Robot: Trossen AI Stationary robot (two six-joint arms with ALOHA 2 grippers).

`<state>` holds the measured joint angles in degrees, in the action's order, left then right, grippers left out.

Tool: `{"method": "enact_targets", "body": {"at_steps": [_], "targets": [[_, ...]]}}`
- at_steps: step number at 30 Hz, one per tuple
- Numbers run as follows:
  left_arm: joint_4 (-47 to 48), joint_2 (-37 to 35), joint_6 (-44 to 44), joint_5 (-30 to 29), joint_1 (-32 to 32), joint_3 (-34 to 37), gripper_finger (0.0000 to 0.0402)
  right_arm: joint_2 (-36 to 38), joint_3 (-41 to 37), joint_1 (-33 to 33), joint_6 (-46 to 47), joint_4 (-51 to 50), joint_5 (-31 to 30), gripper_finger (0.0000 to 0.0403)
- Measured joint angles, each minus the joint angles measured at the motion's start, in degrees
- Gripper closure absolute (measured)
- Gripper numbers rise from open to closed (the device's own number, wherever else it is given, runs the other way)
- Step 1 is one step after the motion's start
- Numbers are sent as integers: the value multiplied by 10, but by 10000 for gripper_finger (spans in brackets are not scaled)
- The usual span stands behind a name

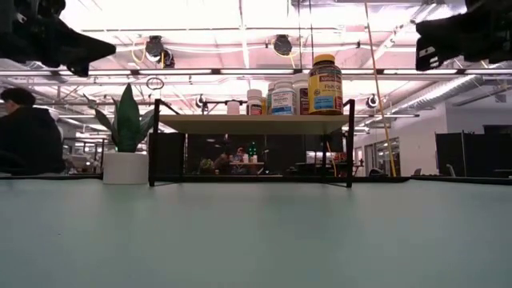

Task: Pick and place medicine bottles onto shelf by color
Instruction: Return to Home Position

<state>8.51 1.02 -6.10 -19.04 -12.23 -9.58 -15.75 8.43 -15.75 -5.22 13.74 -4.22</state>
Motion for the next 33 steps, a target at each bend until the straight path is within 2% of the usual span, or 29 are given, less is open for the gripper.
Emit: {"method": "enact_targets", "body": {"at_steps": [7, 12, 16, 23, 26, 30, 33], "targets": [[23, -2, 10, 1, 0, 0, 397, 30, -41, 0, 0, 26, -1, 403], [41, -9, 19, 2, 0, 0, 387, 61, -43, 0, -1, 12, 0, 403], [44, -9, 20, 4, 0, 0, 394, 82, -43, 0, -1, -15, 0, 403], [47, -9, 24, 27, 0, 0, 389, 94, -43, 0, 3, -25, 0, 403], [19, -9, 23, 27, 0, 20, 393, 94, -43, 0, 7, -26, 0, 403], [-62, -8, 11, 33, 0, 70, 397, 94, -53, 0, 8, -17, 0, 403], [-77, -1, 6, 40, 1, 75, 389, 94, -54, 0, 20, -22, 0, 403]]}}
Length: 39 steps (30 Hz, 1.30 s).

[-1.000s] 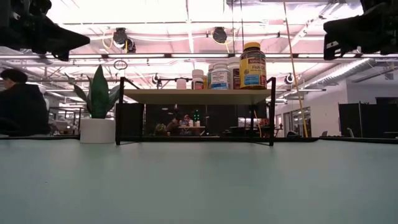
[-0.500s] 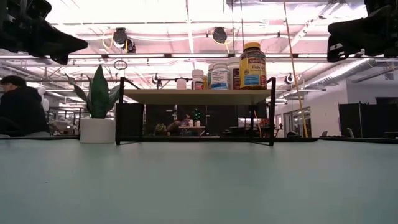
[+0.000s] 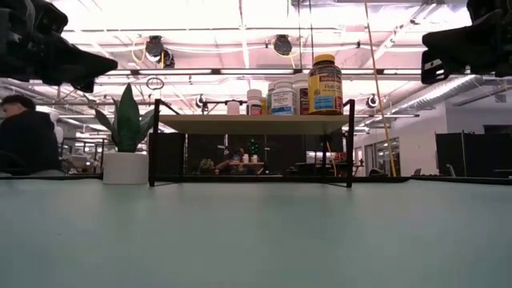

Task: Pick and place medicine bottles onto shelf by color
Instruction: Return to Home Position

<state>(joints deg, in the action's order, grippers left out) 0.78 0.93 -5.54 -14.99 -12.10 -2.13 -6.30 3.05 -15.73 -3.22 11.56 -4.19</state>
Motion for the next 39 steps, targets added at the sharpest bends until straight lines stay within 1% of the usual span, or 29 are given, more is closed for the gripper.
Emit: {"method": "enact_targets", "body": {"at_steps": [3, 8, 14, 16, 19, 22, 28, 35, 39], "targets": [[3, 0, 0, 0, 0, 0, 387, 0, 0, 0, 3, 1, 0, 403], [5, 0, -1, 0, 0, 0, 398, 0, -1, 0, -19, 0, -1, 403], [5, 1, -1, 1, 0, 0, 382, 0, -2, 0, -24, -19, -1, 403], [6, 2, -2, 12, 0, 0, 384, 0, -2, 0, -21, -20, -1, 403], [-7, 2, -11, 46, 0, 6, 395, 0, -2, 0, -21, -21, 0, 403], [-26, 2, -19, 66, 0, 15, 397, 0, -3, 0, -23, -32, 17, 403], [-26, 2, -19, 66, 0, 15, 384, 0, -3, 0, -25, -67, 19, 403], [-25, 2, -23, 66, 0, 15, 398, 0, -4, 0, -22, -95, 59, 403], [-25, 2, -35, 66, 0, 15, 384, 1, -22, 0, -17, -77, 58, 403]]}}
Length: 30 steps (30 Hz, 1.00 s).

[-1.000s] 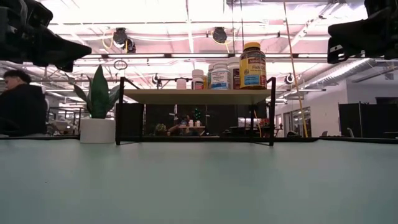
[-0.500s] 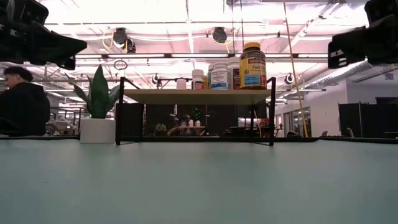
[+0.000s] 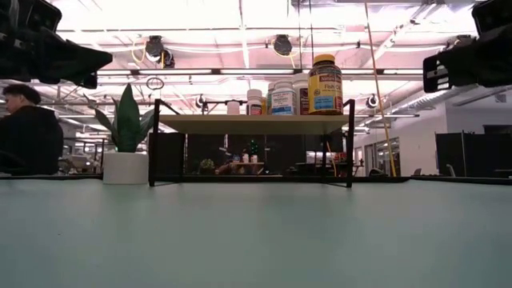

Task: Pick and place medicine bottles onto shelf by color
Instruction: Return to Home Position

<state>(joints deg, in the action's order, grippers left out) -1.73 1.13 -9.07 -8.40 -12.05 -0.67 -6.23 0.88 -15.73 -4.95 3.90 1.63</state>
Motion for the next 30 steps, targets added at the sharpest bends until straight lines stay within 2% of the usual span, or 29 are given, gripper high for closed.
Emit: {"method": "enact_targets", "body": {"at_steps": [7, 21, 30], "targets": [[-14, 0, 2, -3, 0, 1, 361, 2, 0, 0, 6, 0, -1, 403], [-14, 0, 3, -3, 0, 2, 360, 3, 0, 0, -20, 84, -2, 403], [-14, 0, 3, -3, 0, 1, 360, 6, 0, 0, -8, 188, -72, 403]]}}
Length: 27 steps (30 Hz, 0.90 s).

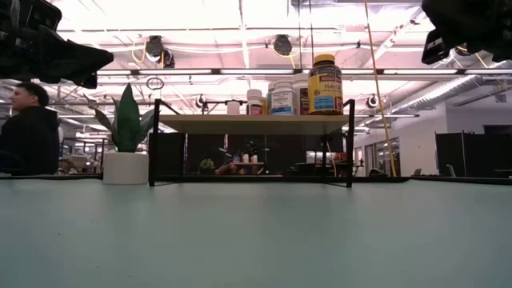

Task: Pick and place medicine bottles onto shelf by color
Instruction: Return to Home Position

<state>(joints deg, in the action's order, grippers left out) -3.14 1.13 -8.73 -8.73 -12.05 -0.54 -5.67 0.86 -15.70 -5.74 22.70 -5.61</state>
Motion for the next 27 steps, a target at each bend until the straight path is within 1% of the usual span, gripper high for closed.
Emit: {"method": "enact_targets", "body": {"at_steps": [6, 11, 16, 23, 27], "targets": [[0, 0, 0, 0, 0, 0, 360, 18, 0, 0, 16, -24, 1, 403], [0, 0, 0, 0, 0, 0, 360, 57, 1, 1, 5, -69, -3, 403], [-1, 0, 0, 0, 0, 0, 360, 56, 22, 10, 10, -129, -3, 403], [-1, 0, 0, 0, 0, 0, 360, 56, 24, 11, 20, -148, -2, 403], [-1, 0, 0, 0, 0, 0, 360, 56, 24, 11, 7, -164, -2, 403]]}}
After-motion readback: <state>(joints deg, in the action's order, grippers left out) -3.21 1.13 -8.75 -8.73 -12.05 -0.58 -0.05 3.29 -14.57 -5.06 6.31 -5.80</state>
